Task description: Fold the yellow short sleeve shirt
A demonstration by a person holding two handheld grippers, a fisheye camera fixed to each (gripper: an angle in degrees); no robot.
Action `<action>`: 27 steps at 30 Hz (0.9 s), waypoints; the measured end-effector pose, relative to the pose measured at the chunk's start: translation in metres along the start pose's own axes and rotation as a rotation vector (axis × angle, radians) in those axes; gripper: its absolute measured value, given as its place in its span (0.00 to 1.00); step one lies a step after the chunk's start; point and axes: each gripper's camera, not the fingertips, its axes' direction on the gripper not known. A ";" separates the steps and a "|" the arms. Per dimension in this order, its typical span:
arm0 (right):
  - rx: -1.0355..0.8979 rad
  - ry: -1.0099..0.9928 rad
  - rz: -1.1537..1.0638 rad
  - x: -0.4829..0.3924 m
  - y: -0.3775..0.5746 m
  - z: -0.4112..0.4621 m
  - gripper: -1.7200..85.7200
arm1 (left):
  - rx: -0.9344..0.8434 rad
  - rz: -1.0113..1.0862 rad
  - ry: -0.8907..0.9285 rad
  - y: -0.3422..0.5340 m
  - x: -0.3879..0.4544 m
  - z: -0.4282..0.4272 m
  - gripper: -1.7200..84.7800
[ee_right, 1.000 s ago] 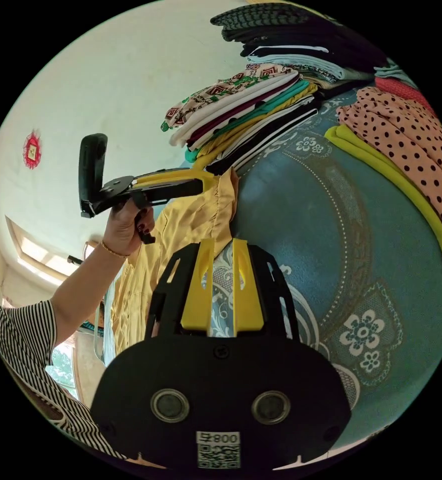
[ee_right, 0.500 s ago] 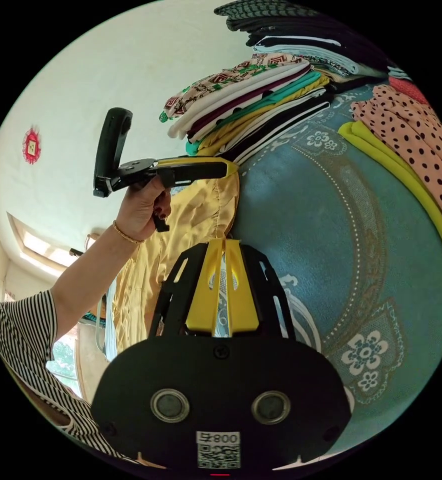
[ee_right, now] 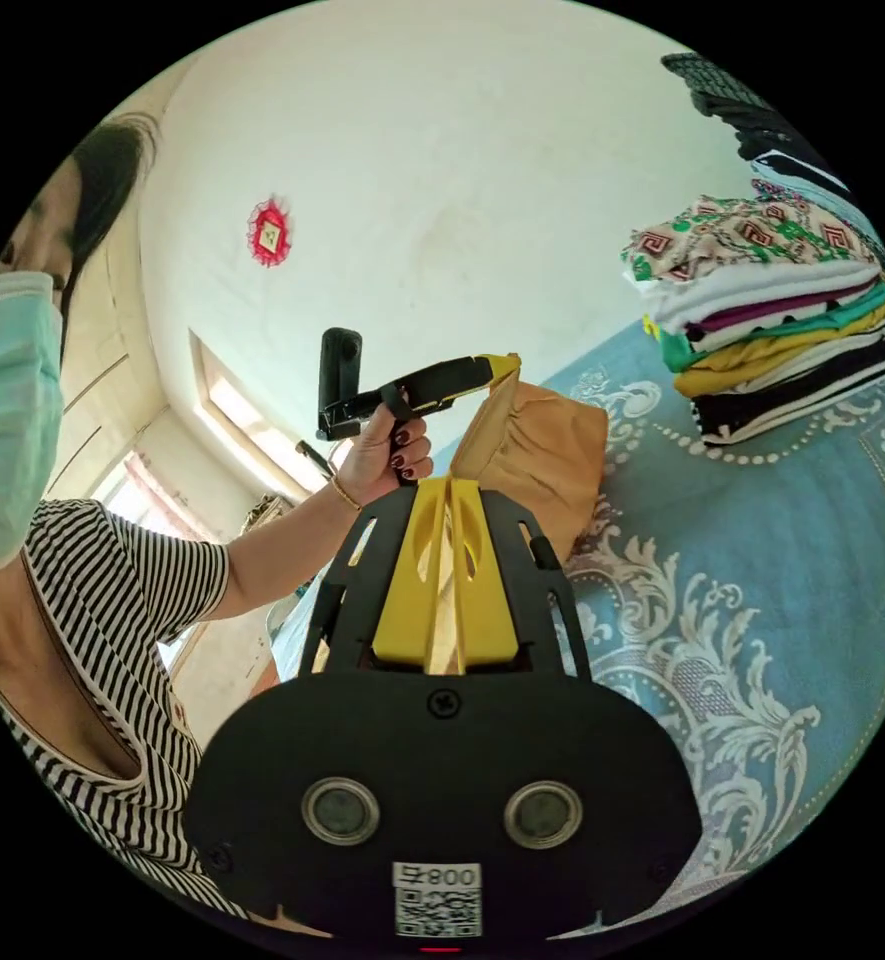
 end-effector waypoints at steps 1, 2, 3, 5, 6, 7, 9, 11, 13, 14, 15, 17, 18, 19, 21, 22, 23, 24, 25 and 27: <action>-0.008 -0.034 -0.020 -0.012 0.001 0.015 0.02 | 0.019 -0.038 0.018 0.012 -0.014 -0.013 0.03; -0.032 -0.060 -0.047 -0.024 0.003 0.032 0.02 | 0.033 -0.074 0.029 0.025 -0.027 -0.025 0.03; -0.050 -0.068 -0.058 -0.029 0.004 0.042 0.02 | 0.037 -0.093 0.029 0.031 -0.033 -0.030 0.03; -0.111 -0.094 -0.086 -0.047 0.011 0.077 0.02 | 0.046 -0.146 -0.008 0.059 -0.053 -0.049 0.03; -0.122 -0.104 -0.091 -0.051 0.012 0.085 0.02 | 0.044 -0.160 -0.025 0.067 -0.058 -0.053 0.03; -0.147 -0.121 -0.099 -0.057 0.016 0.102 0.02 | 0.046 -0.190 -0.045 0.082 -0.068 -0.060 0.03; -0.190 -0.117 -0.110 -0.066 0.023 0.128 0.02 | 0.034 -0.245 -0.064 0.105 -0.085 -0.066 0.03; -0.253 -0.098 -0.117 -0.074 0.035 0.164 0.02 | 0.018 -0.293 -0.089 0.131 -0.106 -0.069 0.03; -0.309 -0.075 -0.119 -0.077 0.044 0.191 0.02 | -0.004 -0.324 -0.102 0.146 -0.119 -0.067 0.03; -0.343 -0.066 -0.121 -0.080 0.050 0.208 0.02 | -0.013 -0.336 -0.103 0.156 -0.127 -0.065 0.03; -0.358 -0.063 -0.125 -0.081 0.053 0.216 0.02 | -0.021 -0.344 -0.108 0.160 -0.131 -0.064 0.03; -0.403 -0.040 -0.139 -0.086 0.062 0.243 0.02 | -0.040 -0.367 -0.111 0.176 -0.146 -0.058 0.03; -0.416 -0.027 -0.147 -0.087 0.065 0.250 0.02 | -0.045 -0.374 -0.111 0.179 -0.149 -0.056 0.03; -0.442 0.000 -0.160 -0.090 0.070 0.263 0.02 | -0.050 -0.381 -0.109 0.185 -0.156 -0.052 0.03; -0.475 0.028 -0.172 -0.091 0.076 0.279 0.02 | -0.057 -0.388 -0.104 0.192 -0.164 -0.046 0.03; -0.485 0.039 -0.172 -0.091 0.079 0.288 0.02 | -0.053 -0.391 -0.105 0.196 -0.168 -0.044 0.03; -0.493 0.040 -0.167 -0.089 0.081 0.296 0.02 | -0.052 -0.393 -0.103 0.200 -0.172 -0.041 0.03; -0.497 0.039 -0.164 -0.088 0.083 0.300 0.02 | -0.052 -0.394 -0.103 0.202 -0.174 -0.039 0.03; -0.505 0.035 -0.161 -0.086 0.085 0.307 0.02 | -0.054 -0.398 -0.102 0.206 -0.178 -0.036 0.03; -0.539 0.057 -0.165 -0.084 0.089 0.320 0.02 | -0.068 -0.403 -0.096 0.212 -0.183 -0.029 0.03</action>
